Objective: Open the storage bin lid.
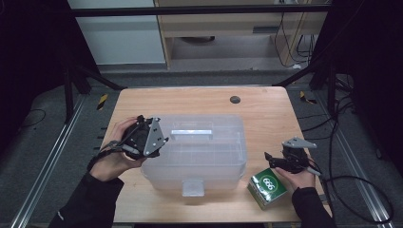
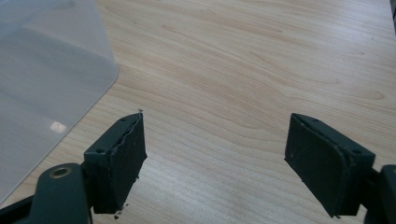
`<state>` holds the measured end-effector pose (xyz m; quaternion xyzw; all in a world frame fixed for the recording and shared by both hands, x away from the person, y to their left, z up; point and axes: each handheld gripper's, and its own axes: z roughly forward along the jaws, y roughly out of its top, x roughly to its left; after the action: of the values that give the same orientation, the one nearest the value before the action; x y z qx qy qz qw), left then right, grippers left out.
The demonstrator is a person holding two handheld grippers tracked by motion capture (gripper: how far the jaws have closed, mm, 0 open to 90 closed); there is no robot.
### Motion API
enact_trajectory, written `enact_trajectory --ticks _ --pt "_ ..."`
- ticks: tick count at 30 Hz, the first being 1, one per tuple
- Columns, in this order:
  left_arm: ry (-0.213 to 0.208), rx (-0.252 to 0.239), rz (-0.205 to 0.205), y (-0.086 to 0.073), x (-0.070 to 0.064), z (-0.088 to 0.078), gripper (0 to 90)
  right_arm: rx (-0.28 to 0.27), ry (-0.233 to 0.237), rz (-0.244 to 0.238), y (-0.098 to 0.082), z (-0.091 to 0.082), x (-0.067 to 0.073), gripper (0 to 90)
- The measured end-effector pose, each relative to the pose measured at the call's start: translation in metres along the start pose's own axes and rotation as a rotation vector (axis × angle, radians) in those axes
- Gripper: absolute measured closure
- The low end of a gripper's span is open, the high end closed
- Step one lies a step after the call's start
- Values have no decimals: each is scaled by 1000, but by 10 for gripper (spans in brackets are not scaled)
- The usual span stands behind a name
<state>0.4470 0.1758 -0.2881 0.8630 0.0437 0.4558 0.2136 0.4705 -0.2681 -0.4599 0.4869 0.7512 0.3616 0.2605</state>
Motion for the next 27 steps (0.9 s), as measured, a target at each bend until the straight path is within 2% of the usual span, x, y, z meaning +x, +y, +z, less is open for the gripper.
enact_trajectory --ticks 24,25,27 --pt "-8 -2 56 17 -10 11 410 6 11 -1 1 0 0 226" --pt "-44 -3 73 18 -10 13 413 5 11 -1 1 0 0 227" --pt "-8 -3 76 19 -10 13 419 7 11 0 1 0 0 228"
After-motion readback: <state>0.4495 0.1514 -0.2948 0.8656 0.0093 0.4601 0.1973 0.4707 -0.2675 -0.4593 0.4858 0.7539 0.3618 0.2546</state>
